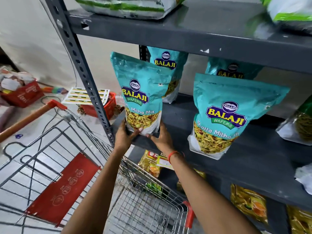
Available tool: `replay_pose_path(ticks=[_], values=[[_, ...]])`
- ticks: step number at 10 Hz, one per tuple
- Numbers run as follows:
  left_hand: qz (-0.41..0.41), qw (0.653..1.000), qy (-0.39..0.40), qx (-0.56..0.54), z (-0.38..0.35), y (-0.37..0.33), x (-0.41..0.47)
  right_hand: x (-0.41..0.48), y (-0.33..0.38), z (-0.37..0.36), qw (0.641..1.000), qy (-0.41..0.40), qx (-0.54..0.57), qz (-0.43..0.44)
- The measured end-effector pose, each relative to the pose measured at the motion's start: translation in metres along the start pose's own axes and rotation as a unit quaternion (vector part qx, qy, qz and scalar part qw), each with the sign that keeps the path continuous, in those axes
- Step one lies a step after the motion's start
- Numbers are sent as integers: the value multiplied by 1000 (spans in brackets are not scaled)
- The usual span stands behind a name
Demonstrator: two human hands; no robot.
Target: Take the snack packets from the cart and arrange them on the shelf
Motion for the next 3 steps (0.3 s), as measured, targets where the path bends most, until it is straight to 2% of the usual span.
replay_pose_path(ticks=[1, 2, 3], values=[[37, 998, 8, 45, 0, 2, -2, 0, 2, 0, 999, 35, -28, -1], [63, 989, -37, 132, 4, -5, -19, -4, -1, 10, 995, 29, -94, -16], [75, 960, -40, 265, -7, -40, -61, -27, -3, 41, 975, 34, -211, -60]])
Point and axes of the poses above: each hand's wrist, its own x-axis towards the middle knuckle, its own z-axis out of the back of the hand, y = z × x, the point moved 9 cm from there along x, towards the middle knuckle, and after that the axes turned 10 degrees about -x, right-handed, at the moved point
